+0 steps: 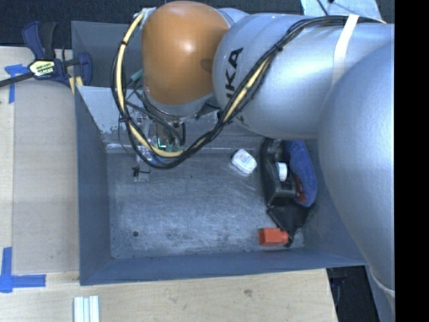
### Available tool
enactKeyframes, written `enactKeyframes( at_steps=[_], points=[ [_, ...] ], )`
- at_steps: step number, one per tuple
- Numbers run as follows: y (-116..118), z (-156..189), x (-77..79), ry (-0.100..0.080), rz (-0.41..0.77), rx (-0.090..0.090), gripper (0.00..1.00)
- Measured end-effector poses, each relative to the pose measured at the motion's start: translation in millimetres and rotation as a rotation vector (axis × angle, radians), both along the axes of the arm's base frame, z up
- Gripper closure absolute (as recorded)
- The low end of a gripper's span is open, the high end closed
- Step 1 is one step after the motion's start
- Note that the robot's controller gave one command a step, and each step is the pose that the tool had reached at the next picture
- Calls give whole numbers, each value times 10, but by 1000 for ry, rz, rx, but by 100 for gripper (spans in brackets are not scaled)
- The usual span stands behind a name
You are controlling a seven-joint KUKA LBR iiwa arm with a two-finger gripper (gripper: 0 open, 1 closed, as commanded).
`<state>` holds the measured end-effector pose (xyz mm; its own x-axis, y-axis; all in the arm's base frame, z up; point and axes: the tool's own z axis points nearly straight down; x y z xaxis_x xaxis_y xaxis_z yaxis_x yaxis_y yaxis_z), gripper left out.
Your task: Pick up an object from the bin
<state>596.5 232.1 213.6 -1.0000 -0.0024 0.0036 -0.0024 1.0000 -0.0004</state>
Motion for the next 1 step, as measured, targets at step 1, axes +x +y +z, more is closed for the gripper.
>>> enactKeyframes(
  at_steps=[1],
  points=[
    [-912, -988, 186, 0, 150, -3, 0]
  ],
)
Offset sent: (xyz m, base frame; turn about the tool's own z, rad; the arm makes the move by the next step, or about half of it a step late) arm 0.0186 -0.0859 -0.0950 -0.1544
